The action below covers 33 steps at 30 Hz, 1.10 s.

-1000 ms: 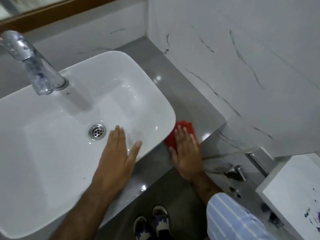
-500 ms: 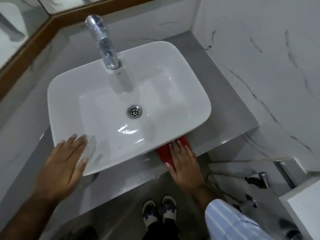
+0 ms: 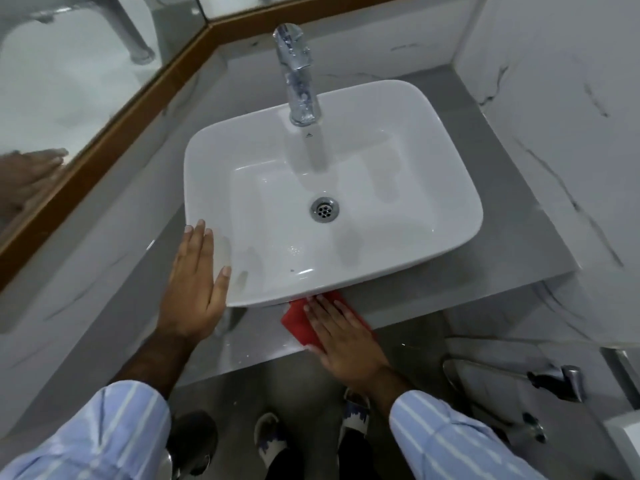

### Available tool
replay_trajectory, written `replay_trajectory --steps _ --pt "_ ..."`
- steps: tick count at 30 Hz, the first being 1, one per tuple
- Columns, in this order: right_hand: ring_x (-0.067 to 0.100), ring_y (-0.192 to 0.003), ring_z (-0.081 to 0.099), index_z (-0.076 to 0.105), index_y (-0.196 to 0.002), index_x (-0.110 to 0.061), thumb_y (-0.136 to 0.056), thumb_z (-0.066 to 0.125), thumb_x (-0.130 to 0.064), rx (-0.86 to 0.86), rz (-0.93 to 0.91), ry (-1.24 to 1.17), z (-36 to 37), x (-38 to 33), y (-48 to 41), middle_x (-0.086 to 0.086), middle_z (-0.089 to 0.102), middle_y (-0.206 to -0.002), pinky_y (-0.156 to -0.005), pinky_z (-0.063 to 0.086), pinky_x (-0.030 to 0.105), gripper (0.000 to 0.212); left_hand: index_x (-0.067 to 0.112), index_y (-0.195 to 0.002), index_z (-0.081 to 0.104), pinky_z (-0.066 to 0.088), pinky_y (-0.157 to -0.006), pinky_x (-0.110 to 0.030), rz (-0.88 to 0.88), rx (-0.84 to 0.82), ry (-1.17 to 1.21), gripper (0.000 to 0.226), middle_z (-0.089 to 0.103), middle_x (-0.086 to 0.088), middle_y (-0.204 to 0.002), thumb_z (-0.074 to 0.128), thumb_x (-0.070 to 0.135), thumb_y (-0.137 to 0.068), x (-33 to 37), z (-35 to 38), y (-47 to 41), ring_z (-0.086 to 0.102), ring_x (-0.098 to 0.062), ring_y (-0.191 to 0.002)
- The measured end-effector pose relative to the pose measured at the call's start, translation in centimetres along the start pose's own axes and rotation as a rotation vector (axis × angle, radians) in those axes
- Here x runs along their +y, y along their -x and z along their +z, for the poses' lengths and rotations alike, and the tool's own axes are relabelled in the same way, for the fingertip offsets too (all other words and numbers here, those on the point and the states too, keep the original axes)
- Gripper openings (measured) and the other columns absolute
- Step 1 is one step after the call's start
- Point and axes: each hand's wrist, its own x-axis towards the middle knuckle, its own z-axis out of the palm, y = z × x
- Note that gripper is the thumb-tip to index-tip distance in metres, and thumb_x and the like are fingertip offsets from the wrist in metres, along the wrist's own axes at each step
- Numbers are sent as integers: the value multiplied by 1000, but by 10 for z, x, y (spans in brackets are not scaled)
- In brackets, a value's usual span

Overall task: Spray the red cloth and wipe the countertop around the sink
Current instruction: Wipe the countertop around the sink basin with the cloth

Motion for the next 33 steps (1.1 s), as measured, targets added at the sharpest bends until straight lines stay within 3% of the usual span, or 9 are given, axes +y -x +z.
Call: replay_trajectory --steps 5,9,13,17,21,27,30,33 --pt "30 -155 34 39 -158 -5 -104 44 -51 62 252 -46 -2 50 28 15 36 -166 -125 26 49 71 14 -168 10 12 -131 -42 24 5 35 81 0 1 -177 20 62 -102 -5 1 -1 1 -21 -164" --pt "33 -156 32 37 -158 -3 -107 38 -46 88 481 -64 2 20 19 18 37 -166 -123 32 56 67 17 -168 7 13 -130 -43 22 21 76 89 -2 2 -178 10 73 -99 -6 7 -4 0 -22 -164" --pt "33 -151 41 43 -156 -5 -104 45 -41 33 242 -143 16 -82 -34 16 45 -162 -122 36 54 63 14 -167 11 18 -129 -45 33 53 58 83 5 -3 -178 19 67 -103 -15 13 -6 6 -26 -164" --pt "27 -157 29 33 -161 -7 -106 45 -40 -43 30 -219 20 -135 -70 10 34 -168 -126 31 51 65 8 -164 21 16 -128 -40 112 65 2 74 14 -9 -176 41 49 -107 -23 15 -9 12 -28 -163" --pt "31 -153 39 37 -159 -7 -105 44 -46 -90 196 -111 13 -98 -48 14 42 -164 -126 31 51 67 8 -164 24 12 -129 -41 138 48 0 74 18 -9 -175 35 53 -106 -27 11 -8 14 -29 -163" --pt "27 -156 32 36 -159 -5 -105 41 -43 -88 349 -27 11 -93 -38 14 40 -165 -129 24 48 66 11 -166 16 9 -132 -45 157 -15 117 83 10 -6 -177 25 64 -103 -30 2 -4 6 -25 -164" --pt "28 -156 33 33 -160 -6 -105 38 -43 -137 199 -51 14 -124 -61 14 38 -167 -128 25 48 67 13 -167 15 12 -134 -48 94 -2 241 78 9 -3 -177 27 60 -106 -69 -6 44 3 -18 -164" --pt "30 -160 20 18 -164 -4 -109 29 -46 -189 62 -27 20 -155 -95 15 21 -172 -129 24 50 70 2 -161 30 28 -127 -59 -60 191 196 70 24 -15 -172 38 45 -106 -144 -17 127 18 -31 -162"
